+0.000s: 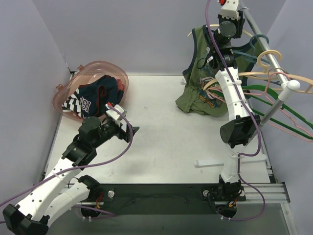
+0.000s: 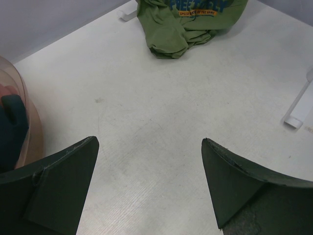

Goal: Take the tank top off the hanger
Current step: Pick up the hanger from the clothesline.

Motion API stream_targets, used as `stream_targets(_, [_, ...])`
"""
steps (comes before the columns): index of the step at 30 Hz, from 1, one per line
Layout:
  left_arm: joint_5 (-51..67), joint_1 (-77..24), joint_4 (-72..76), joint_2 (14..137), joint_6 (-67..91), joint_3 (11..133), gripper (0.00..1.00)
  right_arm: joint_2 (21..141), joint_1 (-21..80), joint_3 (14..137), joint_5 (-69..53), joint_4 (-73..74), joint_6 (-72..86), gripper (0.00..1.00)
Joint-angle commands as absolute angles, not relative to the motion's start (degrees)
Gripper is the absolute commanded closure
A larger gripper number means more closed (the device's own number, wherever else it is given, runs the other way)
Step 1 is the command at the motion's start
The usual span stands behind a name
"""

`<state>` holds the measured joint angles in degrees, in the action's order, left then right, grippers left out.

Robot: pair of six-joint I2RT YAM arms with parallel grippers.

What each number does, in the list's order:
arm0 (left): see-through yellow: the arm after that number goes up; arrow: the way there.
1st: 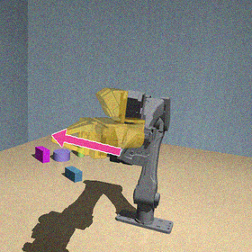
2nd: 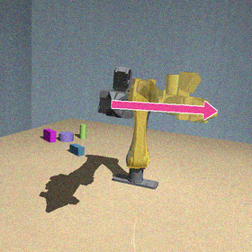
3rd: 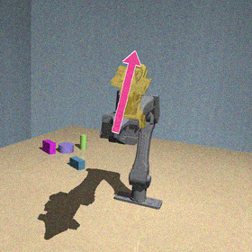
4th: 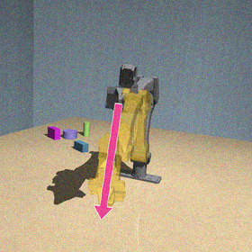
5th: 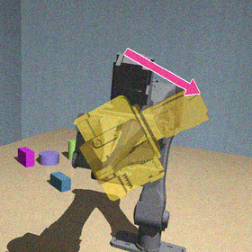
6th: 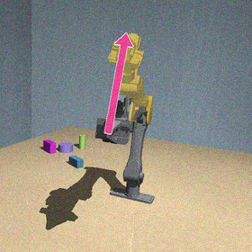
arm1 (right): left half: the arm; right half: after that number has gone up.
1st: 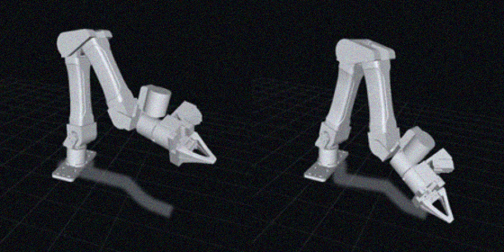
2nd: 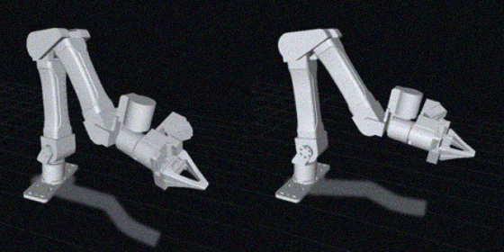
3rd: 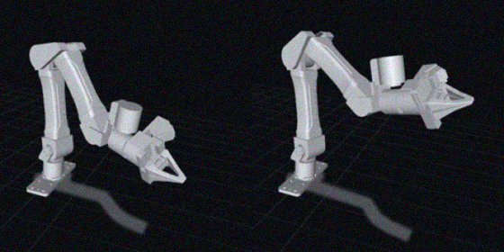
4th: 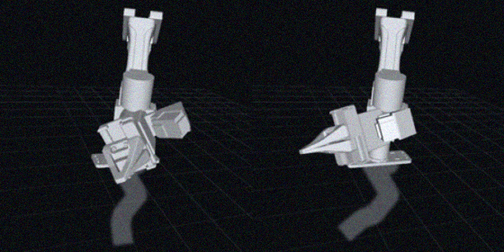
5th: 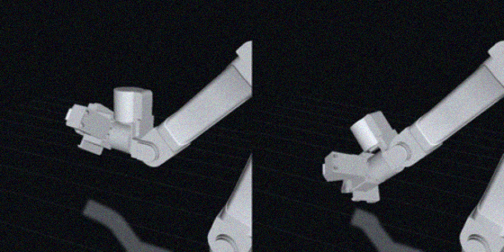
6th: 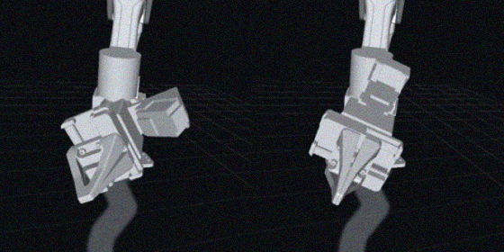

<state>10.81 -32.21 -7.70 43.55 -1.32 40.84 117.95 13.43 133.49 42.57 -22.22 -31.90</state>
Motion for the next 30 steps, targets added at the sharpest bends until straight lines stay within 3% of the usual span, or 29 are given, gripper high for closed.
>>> stream_targets(1, [10.6, -32.4, -6.5, 43.3, -2.0, 41.2, 0.03, 113.4, 13.2, 132.6, 38.6, -29.2, -33.2, 0.80])
stream_targets(6, [10.5, -32.4, -6.5, 43.6, -2.1, 41.2, 0.03, 112.9, 13.1, 132.6, 36.8, -29.9, -33.8, 0.99])
stream_targets(17, [9.9, -32.3, -6.5, 44.1, -2.2, 41.0, 0.03, 110.6, 12.9, 132.1, 29.9, -29.3, -35.0, 1.00])
stream_targets(30, [8.8, -32.1, -6.1, 42.5, -2.3, 41.0, 0.03, 102.4, 13.2, 125.3, 20.0, -27.2, -23.9, 1.00])
